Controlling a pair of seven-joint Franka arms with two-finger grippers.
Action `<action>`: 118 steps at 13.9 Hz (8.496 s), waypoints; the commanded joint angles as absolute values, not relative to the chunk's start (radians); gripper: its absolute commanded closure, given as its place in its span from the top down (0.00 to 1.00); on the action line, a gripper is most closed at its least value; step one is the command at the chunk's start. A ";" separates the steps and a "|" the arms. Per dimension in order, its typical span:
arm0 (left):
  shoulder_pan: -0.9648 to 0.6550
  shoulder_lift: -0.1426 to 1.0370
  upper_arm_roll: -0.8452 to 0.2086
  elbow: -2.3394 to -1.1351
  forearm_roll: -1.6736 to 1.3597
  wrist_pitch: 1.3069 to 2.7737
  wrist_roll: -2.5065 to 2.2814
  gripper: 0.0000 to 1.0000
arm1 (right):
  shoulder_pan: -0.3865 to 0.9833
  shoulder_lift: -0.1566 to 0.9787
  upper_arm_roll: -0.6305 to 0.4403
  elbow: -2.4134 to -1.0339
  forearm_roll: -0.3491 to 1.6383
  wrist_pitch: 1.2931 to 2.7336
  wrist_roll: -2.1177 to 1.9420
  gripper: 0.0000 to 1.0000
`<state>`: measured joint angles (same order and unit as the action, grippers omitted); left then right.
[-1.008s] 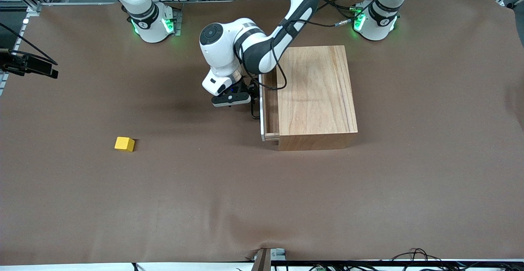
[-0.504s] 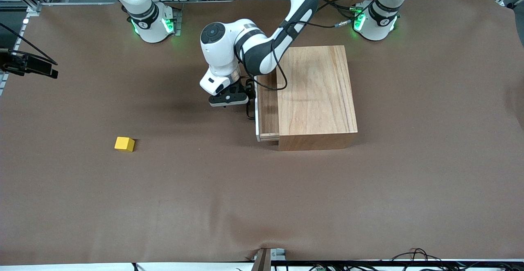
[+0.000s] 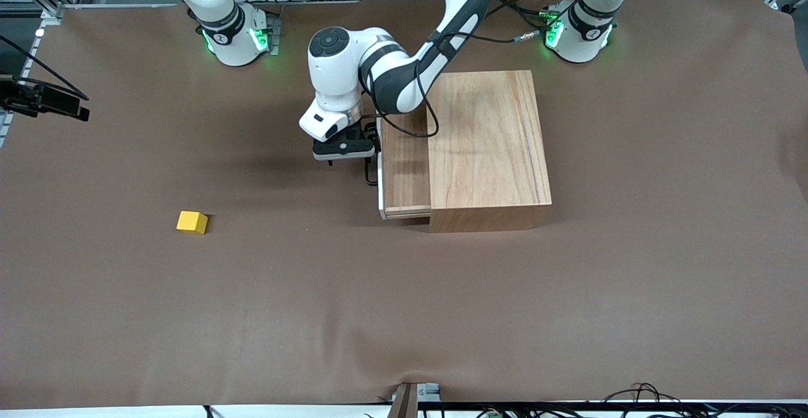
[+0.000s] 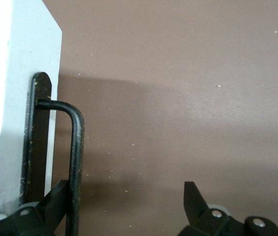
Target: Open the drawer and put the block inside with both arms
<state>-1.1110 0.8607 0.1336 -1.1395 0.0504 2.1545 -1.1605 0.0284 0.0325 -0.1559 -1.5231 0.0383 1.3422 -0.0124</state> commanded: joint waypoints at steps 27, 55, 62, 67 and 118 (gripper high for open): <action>-0.787 0.339 0.153 -1.175 0.136 1.442 -0.815 1.00 | 0.046 0.043 -0.137 -1.615 0.055 1.471 -0.012 1.00; 0.118 -0.083 -0.134 -1.540 0.020 1.485 -0.015 1.00 | 0.092 0.523 -0.138 -1.804 0.081 2.126 -0.112 1.00; 0.051 -0.081 -0.055 -1.549 0.021 1.508 -0.021 1.00 | 0.075 0.597 -0.140 -1.822 0.066 2.180 -0.189 1.00; 0.048 -0.080 -0.090 -1.557 0.018 1.479 -0.023 1.00 | 0.074 0.603 -0.140 -1.822 0.069 2.180 -0.166 0.00; 0.083 -0.103 -0.095 -1.559 0.006 1.470 -0.018 1.00 | 0.549 0.565 0.281 -1.402 0.037 1.852 0.726 1.00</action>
